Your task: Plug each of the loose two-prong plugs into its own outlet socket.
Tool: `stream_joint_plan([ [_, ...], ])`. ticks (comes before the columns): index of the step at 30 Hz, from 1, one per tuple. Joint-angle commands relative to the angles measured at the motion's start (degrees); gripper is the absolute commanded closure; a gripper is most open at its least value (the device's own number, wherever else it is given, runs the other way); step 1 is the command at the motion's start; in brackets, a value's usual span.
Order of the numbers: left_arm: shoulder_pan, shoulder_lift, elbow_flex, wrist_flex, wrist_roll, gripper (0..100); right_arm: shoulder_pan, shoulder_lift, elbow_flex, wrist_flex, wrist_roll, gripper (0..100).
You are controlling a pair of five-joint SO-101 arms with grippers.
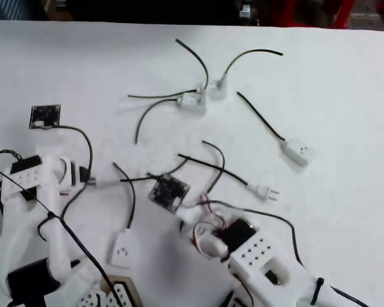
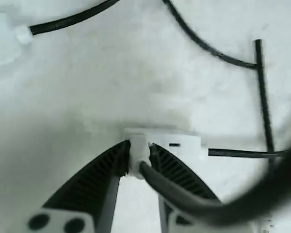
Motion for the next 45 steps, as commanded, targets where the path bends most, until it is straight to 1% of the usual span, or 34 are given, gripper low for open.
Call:
stream_joint_plan([
  [1, -1.10, -2.77, 0.00, -0.79, 0.53, 74, 2.95, 0.22, -10.02, -0.57, -2.73, 98.2],
  [7, -1.19, -2.77, 0.00, -0.79, 0.53, 74, 3.56, 0.31, -17.67, -2.33, -6.07, 98.2],
  [13, -1.19, -2.77, 0.00, -0.79, 0.53, 74, 3.38, 1.98, -18.02, -16.92, -7.30, 98.1],
  [17, -1.19, -2.77, 0.00, -0.79, 0.53, 74, 3.65, 10.24, -18.20, -27.91, -7.30, 98.1],
  [20, -1.19, -2.77, 0.00, -0.79, 0.53, 74, 4.62, 19.74, -20.84, -32.48, -7.82, 98.1],
  [22, -1.19, -2.77, 0.00, -0.79, 0.53, 74, 6.20, 26.51, -25.49, -33.10, -12.22, 98.1],
  [24, -1.19, -2.77, 0.00, -0.79, 0.53, 74, 8.13, 33.54, -32.18, -31.34, -16.70, 98.1],
  [28, -1.19, -2.77, 0.00, -0.79, 0.62, 74, 9.98, 47.96, -47.74, -23.16, -23.47, 97.1],
  [33, -1.19, -2.77, 0.00, -0.79, 0.62, 74, 9.63, 63.43, -67.34, -9.10, -30.24, 83.0],
  [35, -1.19, -2.77, 0.00, -0.79, 0.62, 74, 9.63, 67.65, -74.46, -3.82, -31.21, 81.1],
  [38, -1.19, -2.77, 0.09, -0.79, 0.62, 74, 9.89, 70.37, -82.99, 2.68, -31.21, 82.2],
  [42, -1.19, -2.77, 0.09, -0.79, 0.62, 74, 10.15, 69.32, -90.37, 12.18, -30.68, 85.7],
  [45, -1.19, -2.77, 0.09, -0.79, 0.62, 74, 10.24, 66.68, -92.92, 20.09, -29.54, 87.1],
])
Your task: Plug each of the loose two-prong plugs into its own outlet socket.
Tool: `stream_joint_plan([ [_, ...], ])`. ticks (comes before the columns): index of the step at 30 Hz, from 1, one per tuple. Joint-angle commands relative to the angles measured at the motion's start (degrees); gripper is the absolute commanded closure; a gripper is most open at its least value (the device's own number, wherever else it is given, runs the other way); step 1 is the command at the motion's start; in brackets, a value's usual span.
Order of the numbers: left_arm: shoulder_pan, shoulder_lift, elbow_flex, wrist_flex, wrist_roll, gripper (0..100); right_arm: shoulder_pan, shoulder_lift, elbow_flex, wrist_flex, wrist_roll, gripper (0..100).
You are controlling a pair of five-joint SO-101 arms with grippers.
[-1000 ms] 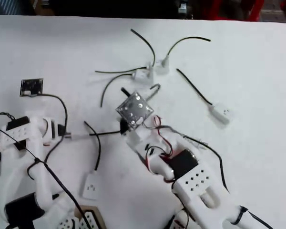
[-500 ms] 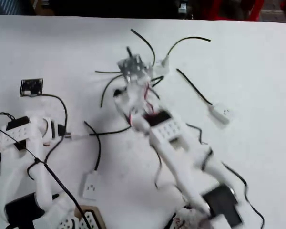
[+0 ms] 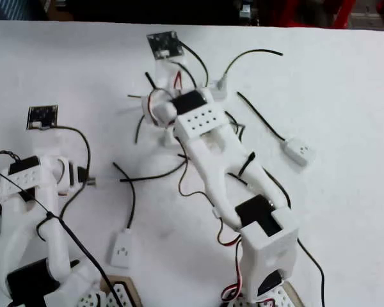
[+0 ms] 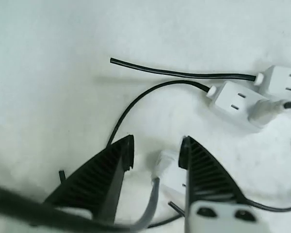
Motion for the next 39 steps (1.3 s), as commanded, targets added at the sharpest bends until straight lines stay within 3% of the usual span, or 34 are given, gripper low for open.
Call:
stream_joint_plan([
  [1, -0.48, -2.77, 0.09, -0.79, 0.62, 74, 0.84, -5.58, -4.75, 9.36, 2.81, 87.1],
  [6, -0.48, -2.77, 0.09, -0.79, 0.62, 74, 1.10, -11.56, -4.48, 21.58, 9.93, 87.2],
  [16, -0.48, -2.77, 0.09, -0.79, 0.62, 74, 9.71, -20.62, -3.87, 37.76, 23.21, 87.2],
  [30, -0.48, -2.68, 0.09, -0.88, 0.62, 74, 26.24, -28.09, 22.77, 33.45, 47.47, 86.8],
  [39, -0.48, -2.68, 0.09, -0.88, 0.62, 74, 27.38, -22.81, 35.96, 22.46, 62.42, 83.1],
])
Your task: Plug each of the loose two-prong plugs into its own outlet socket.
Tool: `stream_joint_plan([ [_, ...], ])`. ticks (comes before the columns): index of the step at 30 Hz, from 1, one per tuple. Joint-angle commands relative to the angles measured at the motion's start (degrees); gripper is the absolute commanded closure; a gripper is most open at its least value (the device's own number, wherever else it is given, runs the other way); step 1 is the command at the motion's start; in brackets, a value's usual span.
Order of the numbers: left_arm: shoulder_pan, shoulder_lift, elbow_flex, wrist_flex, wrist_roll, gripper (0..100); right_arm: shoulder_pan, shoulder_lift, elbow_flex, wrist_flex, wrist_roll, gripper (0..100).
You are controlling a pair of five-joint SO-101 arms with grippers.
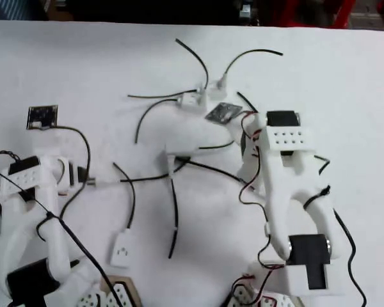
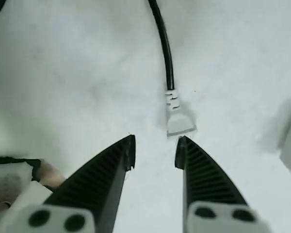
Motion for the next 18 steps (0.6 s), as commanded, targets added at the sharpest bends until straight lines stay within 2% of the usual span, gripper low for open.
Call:
stream_joint_plan([
  [1, -0.48, -2.68, 0.09, -0.88, 0.62, 74, 1.54, 1.71, 0.26, -3.91, 3.78, 81.0],
  [5, -0.48, -2.59, 0.09, -0.88, 0.62, 74, 2.51, 7.43, 0.26, -6.55, 5.80, 78.1],
  [18, -0.48, -2.59, 0.09, -0.88, 0.62, 74, 3.38, 21.14, 0.18, -10.15, 6.07, 91.2],
])
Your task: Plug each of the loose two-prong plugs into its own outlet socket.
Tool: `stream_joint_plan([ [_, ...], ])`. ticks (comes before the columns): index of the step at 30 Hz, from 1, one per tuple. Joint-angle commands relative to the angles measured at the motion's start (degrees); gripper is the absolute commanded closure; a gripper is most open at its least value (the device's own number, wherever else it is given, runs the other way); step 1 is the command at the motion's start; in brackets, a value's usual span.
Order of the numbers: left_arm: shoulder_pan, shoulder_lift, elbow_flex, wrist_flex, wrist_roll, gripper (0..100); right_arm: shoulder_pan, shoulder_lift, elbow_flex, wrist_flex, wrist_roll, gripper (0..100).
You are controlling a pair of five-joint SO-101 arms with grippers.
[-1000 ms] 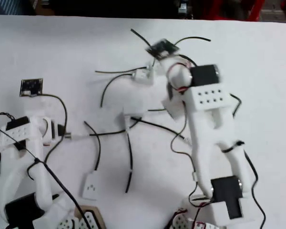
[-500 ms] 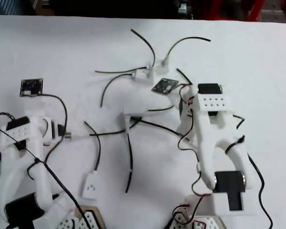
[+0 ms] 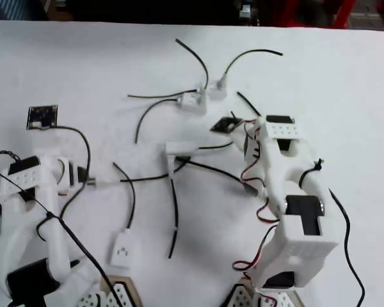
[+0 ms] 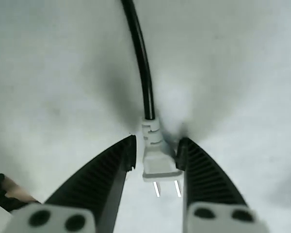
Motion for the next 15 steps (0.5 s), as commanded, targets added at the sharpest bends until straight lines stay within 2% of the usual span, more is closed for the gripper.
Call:
stream_joint_plan([
  [1, -0.48, -2.59, 0.09, -0.88, 0.62, 74, -0.92, 1.63, 0.62, -0.22, 0.44, 92.7],
  [3, -0.48, -2.59, 0.09, -0.88, 0.62, 74, -1.98, 2.15, 0.88, -0.13, 0.35, 98.0],
  [7, -0.48, -2.59, 0.09, -0.88, 0.62, 74, -4.26, -0.57, 0.53, 1.63, -0.09, 98.3],
  [12, -0.48, -2.59, 0.09, -0.88, 0.62, 74, -5.49, -12.26, 0.62, 3.82, -0.35, 98.1],
  [15, -0.48, -2.59, 0.09, -0.88, 0.62, 74, -5.49, -20.70, 0.62, 4.70, -4.04, 98.1],
])
